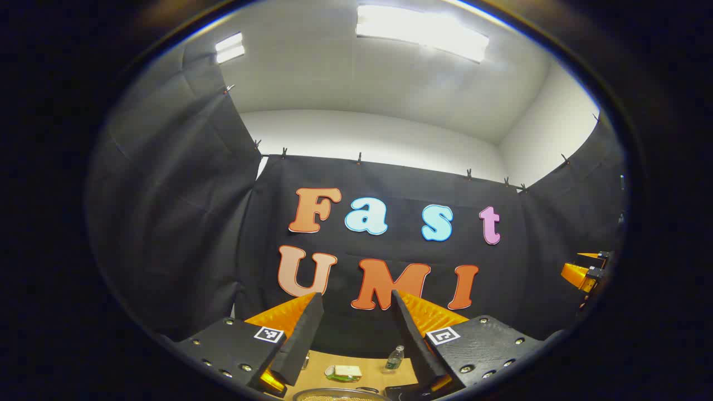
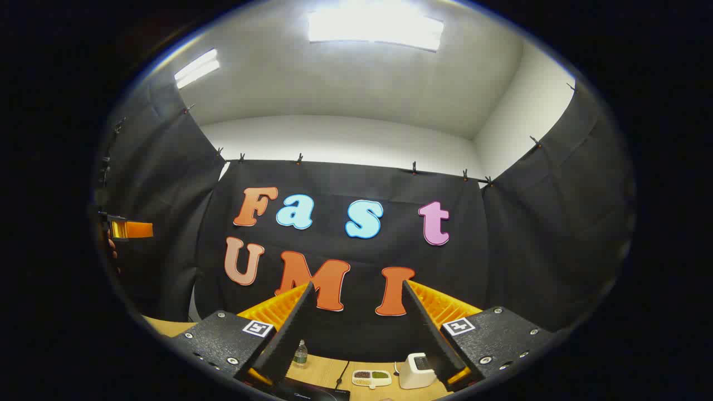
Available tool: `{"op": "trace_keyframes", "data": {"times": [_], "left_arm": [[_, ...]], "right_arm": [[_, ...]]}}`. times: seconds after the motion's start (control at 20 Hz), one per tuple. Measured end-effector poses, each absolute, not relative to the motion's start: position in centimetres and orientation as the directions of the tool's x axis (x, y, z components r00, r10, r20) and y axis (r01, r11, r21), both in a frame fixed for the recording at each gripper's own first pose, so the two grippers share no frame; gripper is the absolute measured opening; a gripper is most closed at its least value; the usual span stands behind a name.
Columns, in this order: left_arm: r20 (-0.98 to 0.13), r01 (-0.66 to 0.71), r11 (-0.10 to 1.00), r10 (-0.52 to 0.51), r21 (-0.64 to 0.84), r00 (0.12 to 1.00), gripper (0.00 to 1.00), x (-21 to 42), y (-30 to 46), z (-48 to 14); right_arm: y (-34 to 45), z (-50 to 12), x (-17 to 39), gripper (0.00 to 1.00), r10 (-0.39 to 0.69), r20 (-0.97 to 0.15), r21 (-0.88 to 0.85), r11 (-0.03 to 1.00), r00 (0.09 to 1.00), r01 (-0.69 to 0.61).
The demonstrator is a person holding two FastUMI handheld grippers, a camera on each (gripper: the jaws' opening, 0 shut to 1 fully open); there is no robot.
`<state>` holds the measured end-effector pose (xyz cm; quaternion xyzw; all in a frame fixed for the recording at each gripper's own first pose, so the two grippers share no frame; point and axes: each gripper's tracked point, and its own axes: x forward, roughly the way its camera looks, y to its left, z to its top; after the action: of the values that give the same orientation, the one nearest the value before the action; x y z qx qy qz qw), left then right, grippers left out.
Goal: First push the handle of the pot to place it horizontally, then grasp the pot with both hands and set it on the induction cooktop.
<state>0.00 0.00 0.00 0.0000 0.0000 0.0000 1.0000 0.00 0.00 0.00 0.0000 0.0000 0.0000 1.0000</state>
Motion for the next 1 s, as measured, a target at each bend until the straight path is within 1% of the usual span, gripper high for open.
{"op": "trace_keyframes", "data": {"times": [0.1,0.3,0.55,0.65,0.7,0.8,1.0], "left_arm": [[0.013,0.007,1.000,-0.007,0.002,1.000,0.77,0.3,-0.4,0.8],[0.002,0.030,0.999,-0.030,0.024,1.000,0.77,0.4,-1.2,0.3],[-0.050,0.046,0.999,-0.045,0.015,0.998,0.77,1.3,-1.7,-1.8],[-0.064,0.040,0.998,-0.037,0.041,0.997,0.78,1.7,-1.5,-2.6],[-0.072,0.042,0.998,-0.039,0.037,0.997,0.77,1.8,-1.7,-3.0],[-0.097,0.056,0.998,-0.054,0.018,0.994,0.78,1.8,-2.3,-3.9],[-0.089,0.049,0.998,-0.046,0.026,0.995,0.77,1.9,-1.7,-4.4]], "right_arm": [[-0.1,0.1,0.4,0.94,0.001,0.014,0.006,1.000,1.000,-0.001],[0.4,-0.6,0.9,0.95,0.028,0.013,0.013,1.000,1.000,-0.029],[-0.4,-1.5,1.0,0.95,0.020,-0.004,-0.007,1.000,1.000,-0.020],[-1.1,-1.5,0.9,0.95,0.012,-0.004,0.000,1.000,1.000,-0.012],[-1.6,-1.7,0.8,0.94,0.002,-0.004,-0.006,1.000,1.000,-0.002],[-2.6,-1.9,0.7,0.94,-0.021,-0.002,-0.018,1.000,1.000,0.021],[-3.0,-2.6,0.5,0.94,-0.027,-0.018,-0.005,1.000,0.999,0.027]]}}
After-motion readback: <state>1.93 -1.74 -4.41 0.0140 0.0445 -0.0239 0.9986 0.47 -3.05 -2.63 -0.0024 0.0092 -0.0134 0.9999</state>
